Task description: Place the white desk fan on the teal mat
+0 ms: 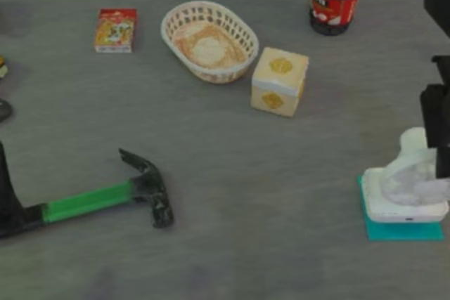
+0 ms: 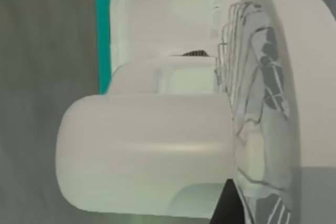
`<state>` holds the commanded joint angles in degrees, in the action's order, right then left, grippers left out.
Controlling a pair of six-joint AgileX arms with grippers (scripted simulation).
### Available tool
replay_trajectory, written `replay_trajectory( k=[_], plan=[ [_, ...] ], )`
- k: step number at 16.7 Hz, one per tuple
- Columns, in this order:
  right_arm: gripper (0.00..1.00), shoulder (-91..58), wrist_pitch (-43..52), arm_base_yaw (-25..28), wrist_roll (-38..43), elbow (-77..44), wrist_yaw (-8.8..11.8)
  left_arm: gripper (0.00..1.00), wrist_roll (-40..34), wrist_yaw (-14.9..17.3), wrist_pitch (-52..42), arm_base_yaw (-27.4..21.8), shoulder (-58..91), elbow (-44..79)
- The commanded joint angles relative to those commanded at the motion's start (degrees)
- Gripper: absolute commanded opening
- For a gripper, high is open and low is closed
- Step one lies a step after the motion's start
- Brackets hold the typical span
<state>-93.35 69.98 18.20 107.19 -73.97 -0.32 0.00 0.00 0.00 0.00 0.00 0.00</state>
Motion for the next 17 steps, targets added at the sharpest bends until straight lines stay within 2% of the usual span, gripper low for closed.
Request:
replay_trajectory(
  k=[12,17],
  plan=[
    [0.98,0.00,0.00,0.00,0.00,0.00,0.00,1.00,0.00,0.00,0.00,0.00,0.00,0.00],
    [1.00,0.00,0.00,0.00,0.00,0.00,0.00,1.00,0.00,0.00,0.00,0.00,0.00,0.00]
  ],
)
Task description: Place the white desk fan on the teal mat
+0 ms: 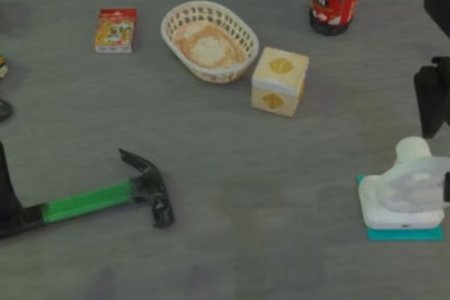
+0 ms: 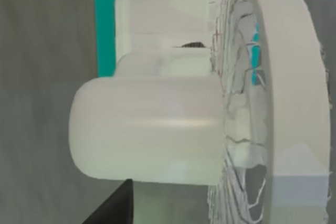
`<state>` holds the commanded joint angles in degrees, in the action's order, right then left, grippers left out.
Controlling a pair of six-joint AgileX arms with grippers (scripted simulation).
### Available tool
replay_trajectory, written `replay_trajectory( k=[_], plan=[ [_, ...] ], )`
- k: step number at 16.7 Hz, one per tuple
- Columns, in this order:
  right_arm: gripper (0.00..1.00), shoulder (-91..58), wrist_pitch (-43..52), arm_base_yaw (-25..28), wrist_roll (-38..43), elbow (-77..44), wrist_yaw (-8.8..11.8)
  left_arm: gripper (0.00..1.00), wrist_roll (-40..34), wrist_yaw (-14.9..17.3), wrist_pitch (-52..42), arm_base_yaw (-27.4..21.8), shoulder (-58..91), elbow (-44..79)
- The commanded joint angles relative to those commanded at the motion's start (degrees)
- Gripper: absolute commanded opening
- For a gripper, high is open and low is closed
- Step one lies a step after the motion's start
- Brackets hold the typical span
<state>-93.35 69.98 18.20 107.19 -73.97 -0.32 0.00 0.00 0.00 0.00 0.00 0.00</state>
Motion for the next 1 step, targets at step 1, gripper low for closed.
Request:
replay_trajectory(
  k=[1],
  plan=[
    [1.00,0.00,0.00,0.00,0.00,0.00,0.00,1.00,0.00,0.00,0.00,0.00,0.00,0.00]
  ],
)
